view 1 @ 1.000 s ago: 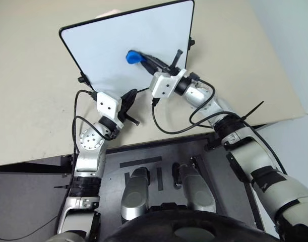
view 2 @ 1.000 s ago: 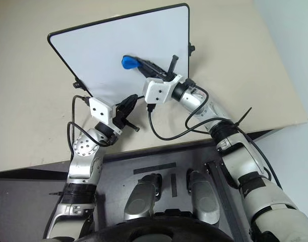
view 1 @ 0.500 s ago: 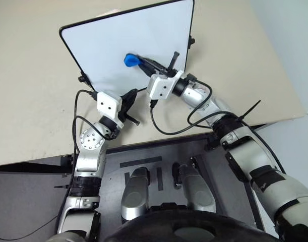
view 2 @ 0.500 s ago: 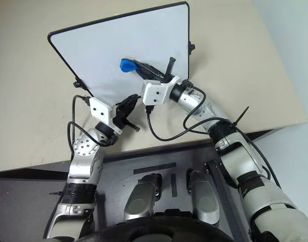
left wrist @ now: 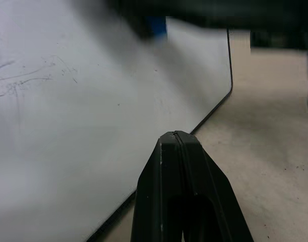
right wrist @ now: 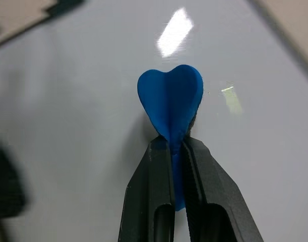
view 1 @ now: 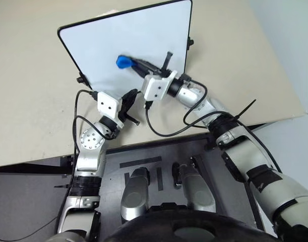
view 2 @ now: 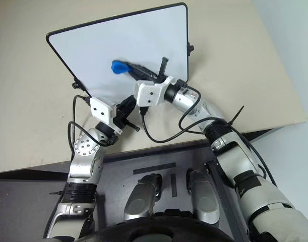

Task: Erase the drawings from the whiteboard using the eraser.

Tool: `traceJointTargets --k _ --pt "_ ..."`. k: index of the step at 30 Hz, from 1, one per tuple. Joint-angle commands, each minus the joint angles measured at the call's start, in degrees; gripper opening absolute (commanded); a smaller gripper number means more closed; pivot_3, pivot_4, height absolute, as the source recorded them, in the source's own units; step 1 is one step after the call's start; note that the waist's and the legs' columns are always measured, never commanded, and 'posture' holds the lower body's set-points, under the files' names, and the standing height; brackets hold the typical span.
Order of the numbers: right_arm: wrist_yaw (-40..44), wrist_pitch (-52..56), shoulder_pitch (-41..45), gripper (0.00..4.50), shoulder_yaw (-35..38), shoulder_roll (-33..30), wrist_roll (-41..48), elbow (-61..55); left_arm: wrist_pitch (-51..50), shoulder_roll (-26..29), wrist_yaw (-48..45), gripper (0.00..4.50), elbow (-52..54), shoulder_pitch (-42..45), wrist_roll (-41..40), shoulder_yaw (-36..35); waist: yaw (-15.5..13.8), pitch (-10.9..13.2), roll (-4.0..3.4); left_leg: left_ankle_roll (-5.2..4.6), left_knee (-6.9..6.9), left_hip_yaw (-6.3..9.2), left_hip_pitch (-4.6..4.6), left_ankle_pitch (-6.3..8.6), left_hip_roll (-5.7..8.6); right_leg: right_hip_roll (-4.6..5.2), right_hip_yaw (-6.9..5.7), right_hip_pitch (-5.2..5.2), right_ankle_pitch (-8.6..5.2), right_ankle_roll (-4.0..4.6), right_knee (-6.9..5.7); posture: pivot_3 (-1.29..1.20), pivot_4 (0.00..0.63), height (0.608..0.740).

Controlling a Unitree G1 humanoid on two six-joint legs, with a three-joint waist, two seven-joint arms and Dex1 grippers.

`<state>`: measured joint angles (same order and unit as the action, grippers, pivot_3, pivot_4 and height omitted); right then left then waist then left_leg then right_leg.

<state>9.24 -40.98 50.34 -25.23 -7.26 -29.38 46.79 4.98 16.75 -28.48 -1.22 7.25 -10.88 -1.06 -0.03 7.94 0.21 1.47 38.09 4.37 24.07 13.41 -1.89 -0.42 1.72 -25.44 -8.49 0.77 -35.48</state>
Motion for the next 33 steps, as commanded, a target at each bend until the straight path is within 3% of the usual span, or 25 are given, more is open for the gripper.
traceJointTargets --k 1,5,17,27,33 --pt "0.8 0.5 0.7 0.01 0.0 0.1 0.5 -0.2 0.9 -0.1 0.0 0.0 0.9 0.4 0.1 0.0 0.0 0.0 0.0 0.0 0.0 0.0 0.0 0.0 0.0 0.0 0.0 0.0 0.0 0.0 0.0 0.0 0.15 0.74" --pt "1.0 0.5 0.8 0.01 0.4 -0.2 0.7 -0.3 0.8 -0.1 0.0 0.0 0.9 0.4 0.1 0.0 0.0 0.0 0.0 0.0 0.0 0.01 0.0 0.0 0.0 0.0 0.0 0.0 0.0 0.01 -0.02 0.0 0.15 0.74" --pt "-11.0 4.4 2.9 0.01 2.5 -3.8 -2.6 -0.7 1.0 -0.1 -0.1 0.0 0.8 0.5 0.2 0.0 -0.1 0.0 0.0 0.0 0.0 0.02 -0.03 0.0 0.0 0.0 0.01 0.0 0.24 0.1 -0.04 0.0 0.15 0.74" --pt "-1.4 2.8 -0.2 0.01 -1.2 -1.8 -0.6 0.3 0.9 -0.1 0.0 0.0 0.8 0.6 0.2 0.1 -0.1 0.0 0.0 -0.06 -0.01 0.04 -0.06 -0.06 0.0 -0.03 0.0 0.0 0.61 0.08 0.15 0.0 0.15 0.74" --pt "5.6 3.5 -3.5 0.01 0.1 -4.3 2.0 -3.7 0.9 0.0 -0.1 0.0 1.0 0.3 0.1 -0.1 -0.2 0.0 0.0 -0.05 0.01 0.09 0.07 -0.08 -0.02 -0.12 0.01 0.01 0.51 -0.07 0.5 0.0 0.15 0.74"
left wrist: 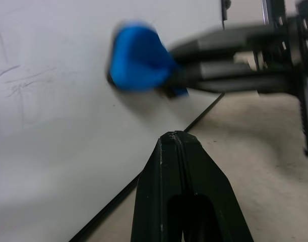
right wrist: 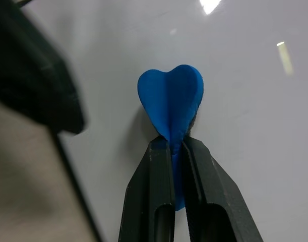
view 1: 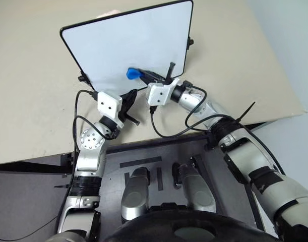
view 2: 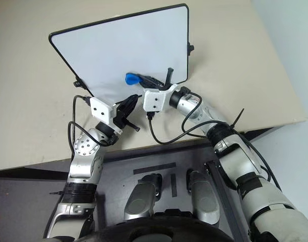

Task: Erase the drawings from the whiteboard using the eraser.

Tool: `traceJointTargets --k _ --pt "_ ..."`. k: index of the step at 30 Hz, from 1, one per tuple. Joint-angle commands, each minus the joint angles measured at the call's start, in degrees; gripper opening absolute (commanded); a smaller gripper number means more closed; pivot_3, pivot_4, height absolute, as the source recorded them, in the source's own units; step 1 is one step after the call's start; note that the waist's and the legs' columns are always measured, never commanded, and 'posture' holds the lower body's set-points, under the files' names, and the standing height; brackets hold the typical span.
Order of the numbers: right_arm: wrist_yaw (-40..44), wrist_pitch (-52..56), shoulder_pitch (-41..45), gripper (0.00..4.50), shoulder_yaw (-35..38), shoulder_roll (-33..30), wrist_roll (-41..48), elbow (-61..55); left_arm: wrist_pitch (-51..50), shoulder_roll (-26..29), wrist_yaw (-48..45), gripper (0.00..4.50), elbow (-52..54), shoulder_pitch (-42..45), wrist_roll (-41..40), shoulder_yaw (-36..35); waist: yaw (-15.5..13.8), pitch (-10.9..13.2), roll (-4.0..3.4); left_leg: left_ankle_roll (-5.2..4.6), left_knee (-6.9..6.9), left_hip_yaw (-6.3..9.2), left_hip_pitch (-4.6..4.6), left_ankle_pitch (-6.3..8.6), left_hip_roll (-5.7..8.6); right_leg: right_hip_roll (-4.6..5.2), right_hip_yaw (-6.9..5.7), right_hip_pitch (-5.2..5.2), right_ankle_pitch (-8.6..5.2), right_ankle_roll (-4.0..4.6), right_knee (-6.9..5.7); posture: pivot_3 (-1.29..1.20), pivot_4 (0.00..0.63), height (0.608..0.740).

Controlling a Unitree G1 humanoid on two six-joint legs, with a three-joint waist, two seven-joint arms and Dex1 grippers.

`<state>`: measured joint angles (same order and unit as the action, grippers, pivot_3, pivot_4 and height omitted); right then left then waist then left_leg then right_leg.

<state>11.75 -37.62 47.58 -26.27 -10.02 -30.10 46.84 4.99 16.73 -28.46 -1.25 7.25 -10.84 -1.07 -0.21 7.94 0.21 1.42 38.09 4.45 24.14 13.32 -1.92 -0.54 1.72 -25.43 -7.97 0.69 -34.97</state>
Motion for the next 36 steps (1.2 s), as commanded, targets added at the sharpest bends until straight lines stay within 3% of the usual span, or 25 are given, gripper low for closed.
traceJointTargets --k 1,8,12,15,18,25,36 --pt "5.1 1.0 -1.8 0.01 1.9 -2.5 4.2 -5.3 0.9 0.0 -0.2 0.0 1.1 0.1 0.0 -0.2 -0.1 0.0 0.0 0.01 0.02 0.0 0.03 0.01 0.0 0.0 0.0 0.0 -0.03 -0.03 0.02 0.0 0.15 0.74" --pt "21.7 14.2 -11.8 0.01 6.8 -11.6 16.1 -22.7 1.2 0.6 -0.2 0.0 1.4 -0.7 -0.6 -1.3 -0.5 0.0 0.02 -0.01 0.06 -0.04 0.13 0.42 0.01 0.01 -0.01 -0.02 -0.21 -0.13 0.07 0.0 0.15 0.74" --pt "34.0 26.3 -19.8 0.01 9.5 -20.3 23.8 -36.7 1.3 1.5 -0.8 0.0 0.6 -0.6 -0.9 -2.1 -0.5 0.0 0.03 0.02 0.06 -0.06 0.08 0.47 0.0 -0.03 -0.01 0.01 -0.36 -0.09 0.0 0.0 0.15 0.74" --pt "38.0 31.2 -22.6 0.01 9.9 -23.9 25.8 -41.5 1.4 1.8 -1.1 0.0 -0.2 -0.1 -1.0 -2.3 -0.5 0.0 0.05 0.02 0.09 -0.07 -0.07 0.45 0.0 -0.06 0.0 0.17 -0.4 -0.09 0.0 0.0 0.15 0.74" --pt "40.7 35.8 -23.8 0.94 9.8 -24.5 27.8 -43.7 1.3 1.8 -1.6 0.0 -0.7 0.7 -0.8 -2.0 -0.4 0.0 0.05 -0.06 0.15 -0.07 -0.23 0.37 0.01 -0.08 0.05 0.34 -0.47 -0.12 0.01 0.0 0.15 0.74" --pt "37.2 35.7 -22.3 3.37 10.3 -22.2 25.2 -44.8 1.0 2.2 -2.2 0.0 -1.2 1.6 -0.7 -2.4 -0.4 0.0 0.04 -0.17 0.17 -0.05 -0.51 0.16 0.01 -0.12 0.11 0.64 -0.41 -0.22 0.01 0.0 0.15 0.74" --pt "32.0 34.2 -23.4 3.37 17.4 -23.3 26.3 -46.8 -0.4 4.5 -3.9 0.0 -1.5 2.8 -1.2 -3.2 -0.5 0.0 0.04 -0.16 0.13 -0.05 -0.48 0.18 0.01 -0.12 0.12 0.59 -0.42 -0.23 0.03 0.0 0.15 0.74"
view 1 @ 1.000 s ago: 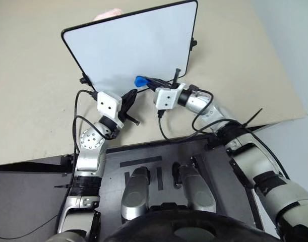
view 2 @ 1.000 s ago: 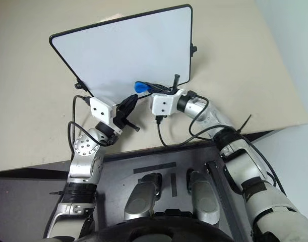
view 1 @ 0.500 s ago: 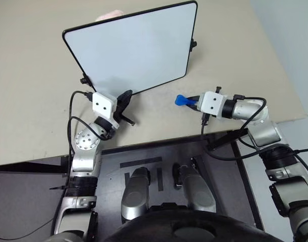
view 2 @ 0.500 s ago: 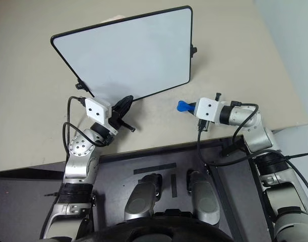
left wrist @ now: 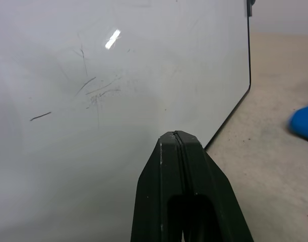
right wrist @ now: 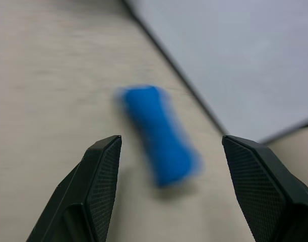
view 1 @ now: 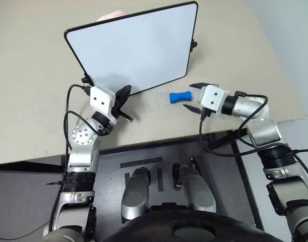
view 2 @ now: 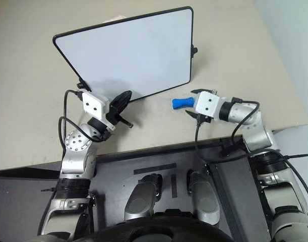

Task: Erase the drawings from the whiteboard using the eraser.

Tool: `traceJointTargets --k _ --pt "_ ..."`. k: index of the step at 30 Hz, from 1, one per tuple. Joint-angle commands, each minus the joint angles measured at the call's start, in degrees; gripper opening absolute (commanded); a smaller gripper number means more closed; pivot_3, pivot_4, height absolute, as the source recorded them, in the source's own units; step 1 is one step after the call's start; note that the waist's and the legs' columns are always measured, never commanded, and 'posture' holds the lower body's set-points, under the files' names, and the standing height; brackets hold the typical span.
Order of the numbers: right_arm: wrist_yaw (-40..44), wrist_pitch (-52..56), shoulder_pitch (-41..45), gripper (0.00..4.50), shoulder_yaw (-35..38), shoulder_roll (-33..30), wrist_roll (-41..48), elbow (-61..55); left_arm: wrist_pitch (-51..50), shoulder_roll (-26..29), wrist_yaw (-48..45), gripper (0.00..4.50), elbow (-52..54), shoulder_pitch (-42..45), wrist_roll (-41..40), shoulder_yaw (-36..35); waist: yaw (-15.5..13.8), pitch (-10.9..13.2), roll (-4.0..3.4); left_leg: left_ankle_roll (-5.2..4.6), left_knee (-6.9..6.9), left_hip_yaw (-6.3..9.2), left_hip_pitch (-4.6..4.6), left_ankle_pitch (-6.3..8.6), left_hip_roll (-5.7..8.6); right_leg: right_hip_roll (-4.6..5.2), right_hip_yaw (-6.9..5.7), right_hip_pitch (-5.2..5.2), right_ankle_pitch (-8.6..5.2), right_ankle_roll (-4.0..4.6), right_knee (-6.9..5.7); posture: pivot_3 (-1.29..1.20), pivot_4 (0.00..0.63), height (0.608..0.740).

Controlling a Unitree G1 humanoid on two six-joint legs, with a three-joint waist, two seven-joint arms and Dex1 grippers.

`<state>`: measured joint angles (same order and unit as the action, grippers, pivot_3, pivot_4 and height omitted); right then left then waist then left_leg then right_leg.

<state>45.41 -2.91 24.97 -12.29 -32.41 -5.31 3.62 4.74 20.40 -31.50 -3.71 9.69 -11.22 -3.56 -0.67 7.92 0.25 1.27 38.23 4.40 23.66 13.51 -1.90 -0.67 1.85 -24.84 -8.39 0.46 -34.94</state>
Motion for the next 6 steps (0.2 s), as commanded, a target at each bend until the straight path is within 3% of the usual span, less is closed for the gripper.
traceJointTargets --k 1,6 --pt "-1.9 -0.5 -1.3 3.37 4.3 -1.1 1.8 -4.2 -0.4 1.1 -1.1 0.0 0.8 0.9 -0.9 -0.8 -0.1 0.0 0.0 0.0 -0.02 0.0 0.0 0.0 0.0 0.0 0.0 -0.01 -0.01 0.0 0.0 0.0 0.15 0.74" --pt "-2.9 -0.5 -2.6 3.37 5.8 -0.8 2.1 -5.2 -0.9 1.5 -2.0 0.0 0.4 2.0 -0.9 -0.3 0.0 0.0 0.0 0.0 -0.01 -0.01 0.01 -0.01 0.0 0.0 0.01 0.0 -0.01 -0.01 -0.01 0.0 0.15 0.74"
